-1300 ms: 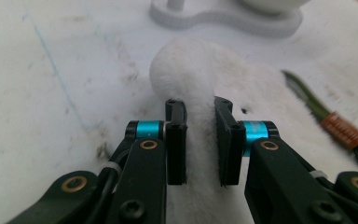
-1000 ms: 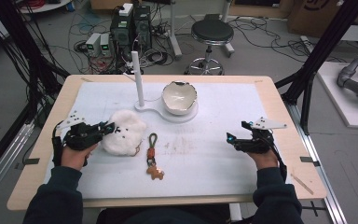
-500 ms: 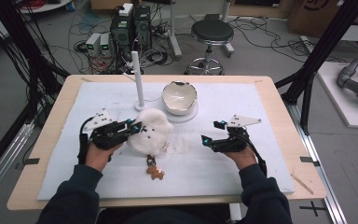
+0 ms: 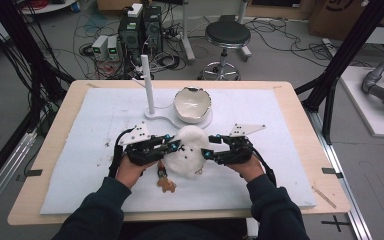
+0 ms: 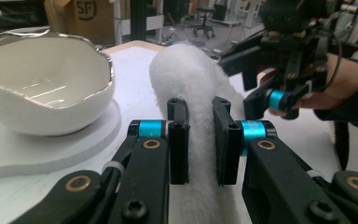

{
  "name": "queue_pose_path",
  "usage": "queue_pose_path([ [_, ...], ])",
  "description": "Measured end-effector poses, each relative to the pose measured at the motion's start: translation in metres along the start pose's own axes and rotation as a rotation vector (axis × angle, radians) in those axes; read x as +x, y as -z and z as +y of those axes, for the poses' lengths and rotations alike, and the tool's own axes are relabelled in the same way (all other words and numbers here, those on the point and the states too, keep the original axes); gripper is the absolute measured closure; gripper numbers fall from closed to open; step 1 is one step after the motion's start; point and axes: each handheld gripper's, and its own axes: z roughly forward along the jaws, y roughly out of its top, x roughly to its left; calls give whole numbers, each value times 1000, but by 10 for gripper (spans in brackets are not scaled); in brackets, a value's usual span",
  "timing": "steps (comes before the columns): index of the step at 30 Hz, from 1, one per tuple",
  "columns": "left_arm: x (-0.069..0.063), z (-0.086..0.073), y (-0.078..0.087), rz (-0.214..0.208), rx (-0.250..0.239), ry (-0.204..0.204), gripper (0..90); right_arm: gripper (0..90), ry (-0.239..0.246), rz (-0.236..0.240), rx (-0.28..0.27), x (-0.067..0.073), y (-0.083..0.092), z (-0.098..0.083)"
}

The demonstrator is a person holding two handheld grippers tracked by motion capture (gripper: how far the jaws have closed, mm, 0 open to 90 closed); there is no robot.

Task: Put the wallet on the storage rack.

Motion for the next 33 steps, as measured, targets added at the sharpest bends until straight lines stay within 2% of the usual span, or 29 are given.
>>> queue_pose_path([
  [1, 0, 0, -1, -1, -2, 3, 782, 387, 3, 11, 16, 0, -2, -1],
  [2, 0, -1, -1, 3, 6, -4, 782, 450, 23, 39, 43, 0, -6, -2],
  [3, 1, -1, -2, 0, 13, -2, 782, 490, 43, 46, 56, 1, -8, -2],
  [4, 1, -1, -2, 1, 14, 0, 782, 490, 43, 46, 56, 1, -8, -2],
  [5, 1, -2, -2, 3, 17, -1, 781, 606, 71, 36, 70, 3, -8, -1],
  [6, 2, -2, -2, 4, 18, 3, 779, 650, 76, 33, 69, 3, -7, -1],
  [7, 3, -2, -2, 3, 19, 11, 779, 650, 76, 33, 69, 3, -7, -1],
  [8, 3, -3, -2, 8, 19, 17, 764, 715, 60, 41, 56, 1, -4, -1],
  [9, 4, -5, -3, 11, 38, 20, 748, 736, 67, 39, 50, 0, -2, 0],
  [13, 6, -9, -5, 23, 61, 45, 683, 768, 87, 30, 46, 1, 1, 0],
  [14, 8, -10, -4, 35, 76, 57, 599, 776, 110, 23, 32, 3, 4, 1],
  [16, 10, -10, -4, 40, 84, 59, 512, 780, 126, 13, 11, 6, 7, 2],
  [22, 16, -20, -2, 53, 117, 101, 429, 781, 118, 3, -53, 6, 16, 5],
  [23, 16, -21, -3, 53, 120, 104, 431, 781, 117, 2, -66, 5, 17, 5],
  [24, 16, -21, -4, 45, 122, 102, 568, 780, 110, 1, -66, 5, 18, 5],
  [25, 15, -21, -4, 46, 125, 81, 568, 780, 110, 1, -66, 5, 18, 5],
  [26, 12, -22, -6, 58, 144, 43, 693, 778, 108, -1, -60, 4, 17, 5],
  [29, 11, -22, -5, 54, 152, 35, 734, 765, 100, 2, -51, 3, 16, 4],
  [31, 12, -21, -3, 37, 124, 46, 749, 742, 84, 14, -59, 1, 16, 3],
  [33, 13, -20, -2, 23, 117, 47, 760, 714, 74, 18, -66, 1, 16, 3],
])
